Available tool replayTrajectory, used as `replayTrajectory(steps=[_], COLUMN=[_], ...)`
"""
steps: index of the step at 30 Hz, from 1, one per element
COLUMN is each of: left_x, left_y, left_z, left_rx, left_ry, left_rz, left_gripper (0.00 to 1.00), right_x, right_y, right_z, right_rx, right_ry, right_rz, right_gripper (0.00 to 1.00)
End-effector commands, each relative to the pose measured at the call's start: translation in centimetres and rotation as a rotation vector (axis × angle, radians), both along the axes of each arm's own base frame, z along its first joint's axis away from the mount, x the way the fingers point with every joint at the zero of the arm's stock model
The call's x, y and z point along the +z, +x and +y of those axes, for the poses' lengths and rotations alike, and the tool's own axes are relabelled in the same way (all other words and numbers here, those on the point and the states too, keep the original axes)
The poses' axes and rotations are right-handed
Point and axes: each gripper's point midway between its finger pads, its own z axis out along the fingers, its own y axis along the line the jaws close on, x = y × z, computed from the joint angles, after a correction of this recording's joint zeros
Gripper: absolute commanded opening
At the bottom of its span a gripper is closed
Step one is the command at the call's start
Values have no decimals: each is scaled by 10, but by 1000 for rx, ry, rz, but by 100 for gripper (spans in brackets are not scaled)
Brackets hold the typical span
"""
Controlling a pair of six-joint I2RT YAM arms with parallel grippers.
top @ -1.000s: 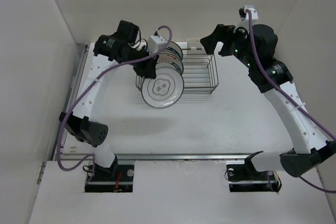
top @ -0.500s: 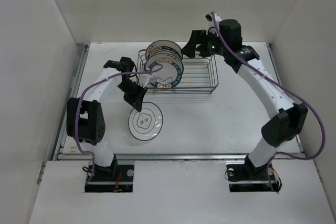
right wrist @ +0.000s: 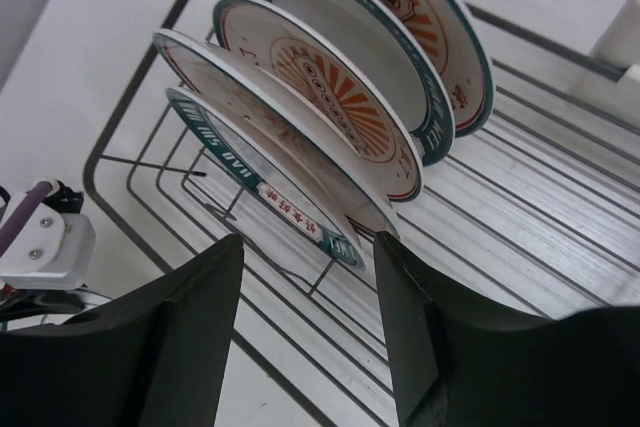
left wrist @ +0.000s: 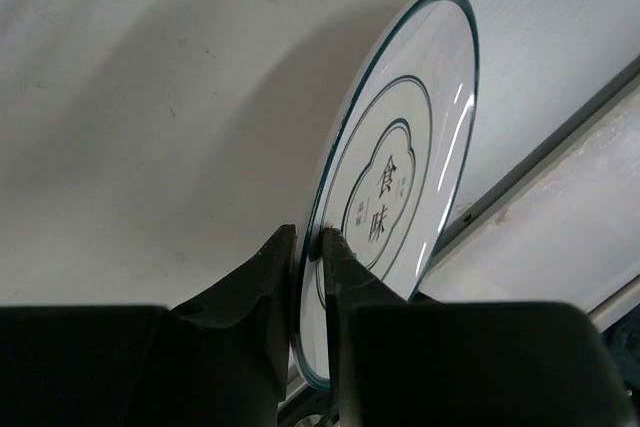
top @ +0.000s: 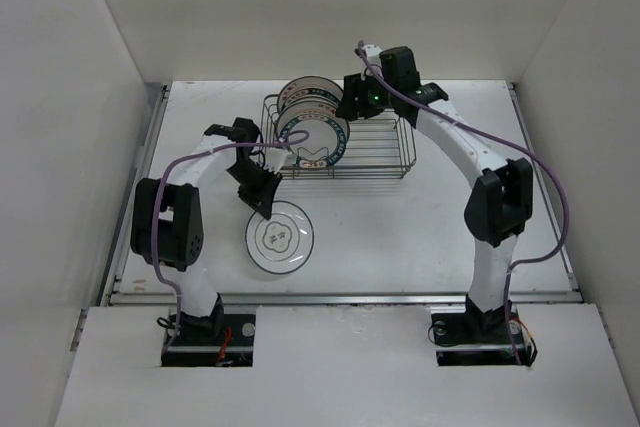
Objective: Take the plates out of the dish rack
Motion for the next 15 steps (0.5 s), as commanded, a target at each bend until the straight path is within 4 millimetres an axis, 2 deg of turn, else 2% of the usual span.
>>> replayTrajectory(steps=[1, 2, 3, 4, 10, 12, 13, 15], left_x=[-25, -26, -29, -29, -39, -42, -43, -46], left_y=[23, 23, 22, 26, 31, 33, 35, 35], left_z=[17, 17, 17, 21, 24, 25, 26, 26], left_rx=[27, 27, 38, 57, 95, 104, 106, 105], left_ry=[119, 119, 123, 131, 164, 173, 181, 184], left_rz=[-68, -68, -51, -60, -59, -58, -70, -61], left_gripper=[10, 10, 10, 11, 12, 15, 17, 23], right_x=[6, 7, -2, 2, -21, -37, -33, -41], right_y=[5, 8, 6, 5, 8, 9, 10, 13], right_z=[12, 13, 19, 23, 29, 34, 34, 32], right_rx=[25, 30, 49, 50, 55, 57, 57, 40], right_ry=[-45, -49, -63, -62, -107, -126, -122, -138], right_rz=[-58, -69, -64, -75, -60, -37, -45, -39], right_gripper=[61, 61, 61, 61, 61, 61, 61, 61])
